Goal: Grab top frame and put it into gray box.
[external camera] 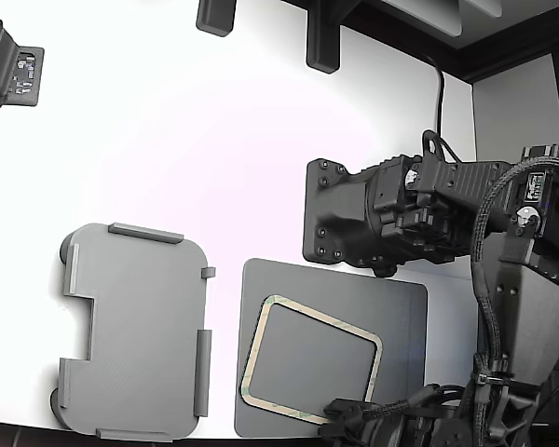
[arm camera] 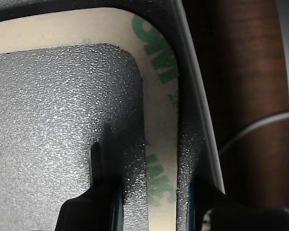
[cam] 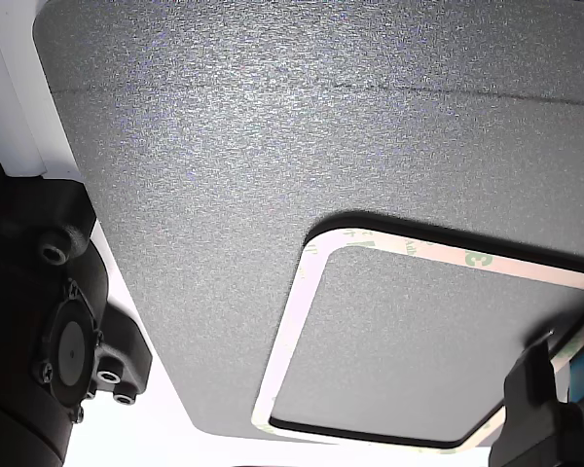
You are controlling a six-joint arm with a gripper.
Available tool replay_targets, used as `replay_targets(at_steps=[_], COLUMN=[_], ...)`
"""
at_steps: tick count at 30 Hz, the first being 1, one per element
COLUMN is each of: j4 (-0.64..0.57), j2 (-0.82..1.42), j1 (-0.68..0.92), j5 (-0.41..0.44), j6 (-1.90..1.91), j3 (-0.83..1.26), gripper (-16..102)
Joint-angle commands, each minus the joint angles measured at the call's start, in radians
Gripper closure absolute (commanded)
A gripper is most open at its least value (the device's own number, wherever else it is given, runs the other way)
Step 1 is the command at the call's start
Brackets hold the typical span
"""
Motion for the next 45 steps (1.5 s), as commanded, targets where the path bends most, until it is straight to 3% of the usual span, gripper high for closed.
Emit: replay_targets(at_steps=[1,4,7,16,22,25,33,39,41,45], j4=[-0.009,-0.023,-0.063,0.072,0.202,0.199,0.215,0.230,0.230,0.245], j2=[0.020,0.020,0.025,0.037,0.029,0.029,0.040,0.089,0.112,0.150], j1=[-0.008,-0.006,-0.005,-0.006,-0.011,-0.017,-0.051,-0.126,-0.149,-0.215], j5=[0.006,0.021,0.031,0.031,0.058,0.138,0.453,0.569,0.615,0.638], j6=[0.002,-0.012,-0.044,0.051,0.463,0.698,1.328,1.816,1.798,1.970], j3=[-0.011,-0.008,0.006,-0.169,-0.402,-0.457,-0.529,-0.520,-0.511,-0.497], gripper=[40,60,96,96,96,96,97,97,97,97])
